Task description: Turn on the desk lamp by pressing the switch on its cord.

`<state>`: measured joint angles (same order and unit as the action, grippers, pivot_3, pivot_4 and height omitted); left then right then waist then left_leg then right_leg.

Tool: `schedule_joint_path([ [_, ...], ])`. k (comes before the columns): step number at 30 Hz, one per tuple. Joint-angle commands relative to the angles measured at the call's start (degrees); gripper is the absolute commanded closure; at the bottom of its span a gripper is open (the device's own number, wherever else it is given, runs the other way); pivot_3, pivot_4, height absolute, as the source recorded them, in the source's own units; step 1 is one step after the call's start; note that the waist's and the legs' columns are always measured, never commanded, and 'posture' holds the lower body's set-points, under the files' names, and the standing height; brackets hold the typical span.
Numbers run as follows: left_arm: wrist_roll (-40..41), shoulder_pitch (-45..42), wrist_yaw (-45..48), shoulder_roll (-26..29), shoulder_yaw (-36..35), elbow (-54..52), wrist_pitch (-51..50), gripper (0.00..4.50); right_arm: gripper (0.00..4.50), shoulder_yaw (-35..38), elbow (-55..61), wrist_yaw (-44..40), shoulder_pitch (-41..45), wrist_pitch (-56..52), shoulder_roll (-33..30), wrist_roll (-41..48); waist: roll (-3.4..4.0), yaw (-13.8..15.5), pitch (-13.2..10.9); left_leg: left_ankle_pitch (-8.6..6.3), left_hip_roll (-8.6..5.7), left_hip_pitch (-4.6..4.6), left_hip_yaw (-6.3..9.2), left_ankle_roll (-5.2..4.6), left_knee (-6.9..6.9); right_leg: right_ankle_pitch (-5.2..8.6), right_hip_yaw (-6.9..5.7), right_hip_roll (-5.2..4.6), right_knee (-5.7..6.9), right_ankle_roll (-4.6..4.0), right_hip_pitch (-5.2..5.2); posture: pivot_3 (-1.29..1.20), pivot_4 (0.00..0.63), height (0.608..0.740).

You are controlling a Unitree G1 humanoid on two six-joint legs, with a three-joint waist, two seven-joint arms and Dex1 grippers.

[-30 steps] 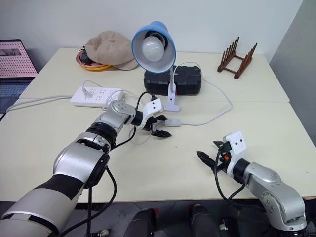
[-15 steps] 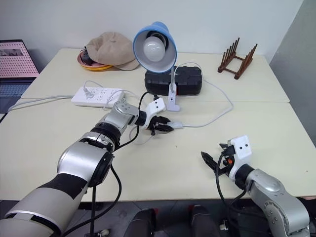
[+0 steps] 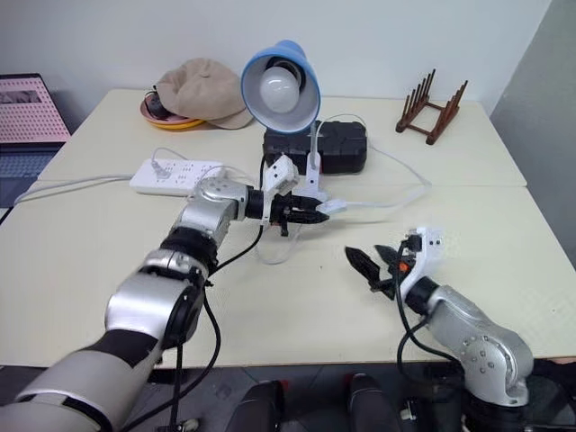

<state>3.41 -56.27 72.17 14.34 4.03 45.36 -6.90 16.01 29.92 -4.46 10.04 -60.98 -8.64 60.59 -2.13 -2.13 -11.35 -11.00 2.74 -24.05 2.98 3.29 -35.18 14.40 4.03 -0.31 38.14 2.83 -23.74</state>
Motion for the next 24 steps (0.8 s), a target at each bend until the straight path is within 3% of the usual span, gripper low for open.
schedule_joint_path([
  [1,4.76,9.77,-7.16,-2.06,-0.59,-23.67,-11.84,3.39,0.0,3.74,-3.39,10.12,3.62,-0.64,2.0,13.89,0.0,0.06,0.0,0.0,0.0,0.0,0.0,0.0,0.0,0.0,0.0,-0.01,0.01,-0.01,0.01,0.0,0.15,0.74],
  [4,6.76,16.75,-12.52,-3.26,0.08,-37.32,-19.5,3.39,0.0,4.01,-6.47,15.86,6.03,0.55,2.16,19.36,0.01,0.08,0.0,0.0,0.0,0.02,0.01,0.0,-0.02,-0.01,0.0,-0.01,0.05,-0.01,0.01,0.0,0.15,0.74],
  [7,8.05,19.25,-16.07,-3.61,0.34,-43.31,-23.79,3.39,0.0,3.18,-7.81,19.39,6.89,1.71,1.59,23.09,0.01,0.19,0.0,0.01,-0.01,0.09,0.04,-0.02,-0.04,0.02,-0.01,0.01,0.12,0.03,0.04,0.0,0.15,0.74],
  [15,11.69,22.17,-19.0,-2.21,2.19,-50.84,-28.98,3.39,0.0,-1.23,-10.07,21.03,8.43,3.72,-0.19,22.64,0.11,-0.22,0.06,0.03,-0.03,0.25,0.03,-0.05,-0.29,0.13,0.03,0.03,0.15,0.23,0.25,0.0,0.15,0.74],
  [24,14.17,22.37,-20.48,-0.73,3.77,-52.11,-30.1,3.39,0.0,-2.62,-9.74,22.32,9.12,6.05,-1.51,24.79,0.11,-0.26,0.06,0.03,-0.03,0.22,0.03,-0.05,-0.31,0.13,0.02,0.04,0.12,0.23,0.25,0.0,0.15,0.74],
])
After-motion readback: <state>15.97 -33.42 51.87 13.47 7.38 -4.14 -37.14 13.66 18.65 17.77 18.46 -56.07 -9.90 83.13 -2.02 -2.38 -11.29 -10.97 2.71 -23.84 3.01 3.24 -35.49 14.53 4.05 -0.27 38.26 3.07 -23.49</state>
